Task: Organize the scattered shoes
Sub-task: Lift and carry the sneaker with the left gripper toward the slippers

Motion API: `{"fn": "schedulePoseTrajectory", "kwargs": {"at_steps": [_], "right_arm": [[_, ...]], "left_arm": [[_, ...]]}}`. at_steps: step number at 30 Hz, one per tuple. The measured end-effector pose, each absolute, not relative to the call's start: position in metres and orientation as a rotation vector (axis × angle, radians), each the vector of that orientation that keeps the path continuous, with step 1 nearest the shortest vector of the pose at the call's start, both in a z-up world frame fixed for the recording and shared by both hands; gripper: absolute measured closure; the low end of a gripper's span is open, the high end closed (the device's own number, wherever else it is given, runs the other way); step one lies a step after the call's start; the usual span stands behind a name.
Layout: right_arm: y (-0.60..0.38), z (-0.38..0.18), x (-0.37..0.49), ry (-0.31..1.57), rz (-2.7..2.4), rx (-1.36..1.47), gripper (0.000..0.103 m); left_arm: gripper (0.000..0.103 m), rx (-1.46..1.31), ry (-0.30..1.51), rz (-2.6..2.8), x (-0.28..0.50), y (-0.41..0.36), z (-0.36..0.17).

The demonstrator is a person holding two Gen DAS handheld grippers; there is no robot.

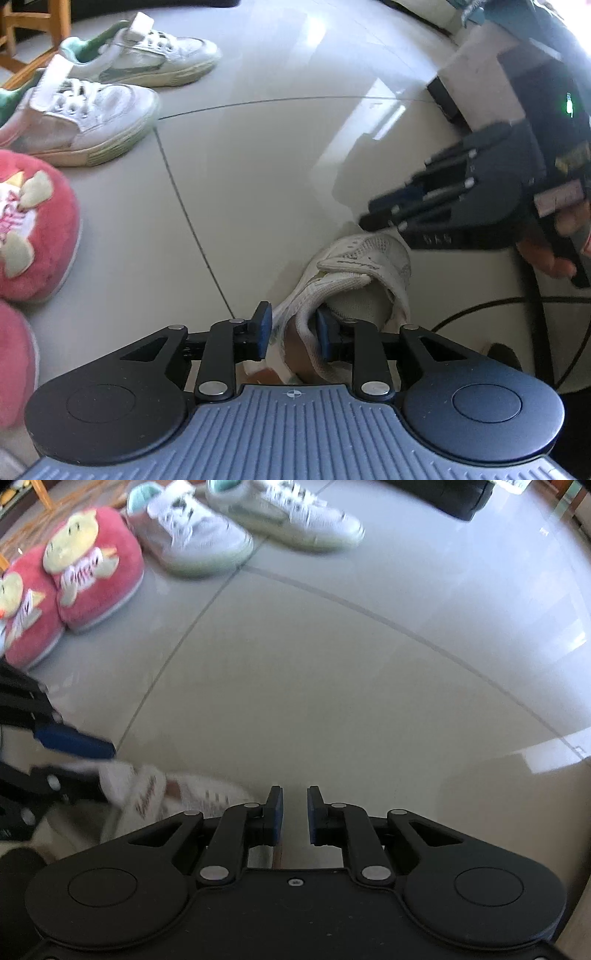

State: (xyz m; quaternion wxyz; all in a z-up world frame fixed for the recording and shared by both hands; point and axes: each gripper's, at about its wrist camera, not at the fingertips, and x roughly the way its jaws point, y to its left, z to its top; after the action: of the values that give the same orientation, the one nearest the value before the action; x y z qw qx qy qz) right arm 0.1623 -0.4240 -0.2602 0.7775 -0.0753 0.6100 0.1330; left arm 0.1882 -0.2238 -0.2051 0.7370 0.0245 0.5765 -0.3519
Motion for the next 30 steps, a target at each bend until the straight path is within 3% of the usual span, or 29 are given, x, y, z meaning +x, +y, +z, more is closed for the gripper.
{"fn": "schedulePoseTrajectory", "kwargs": {"at_steps": [2,7,10,17,27,30], "right_arm": [[-0.423,-0.26,0.158,1.319,0.29,-0.173,0.088],[-0.421,-0.261,0.147,1.345,0.316,-0.184,0.088],[-0.417,-0.261,0.138,1.35,0.332,-0.209,0.088],[-0.41,-0.259,0.122,1.37,0.378,-0.206,0.088],[-0.408,-0.256,0.117,1.369,0.389,-0.211,0.084],[-0.412,-0.254,0.117,1.367,0.391,-0.193,0.079]], "left_arm": [[0.068,0.031,1.247,-0.747,0.187,-0.218,-0.197],[0.065,-0.062,1.237,-0.734,0.184,-0.205,-0.178],[0.055,-0.1,1.242,-0.752,0.176,-0.203,-0.167],[0.049,-0.114,1.238,-0.791,0.164,-0.208,-0.154],[0.045,-0.026,1.314,-0.786,0.173,-0.233,-0.187],[0.039,-0.008,1.32,-0.81,0.174,-0.242,-0.189]]}}
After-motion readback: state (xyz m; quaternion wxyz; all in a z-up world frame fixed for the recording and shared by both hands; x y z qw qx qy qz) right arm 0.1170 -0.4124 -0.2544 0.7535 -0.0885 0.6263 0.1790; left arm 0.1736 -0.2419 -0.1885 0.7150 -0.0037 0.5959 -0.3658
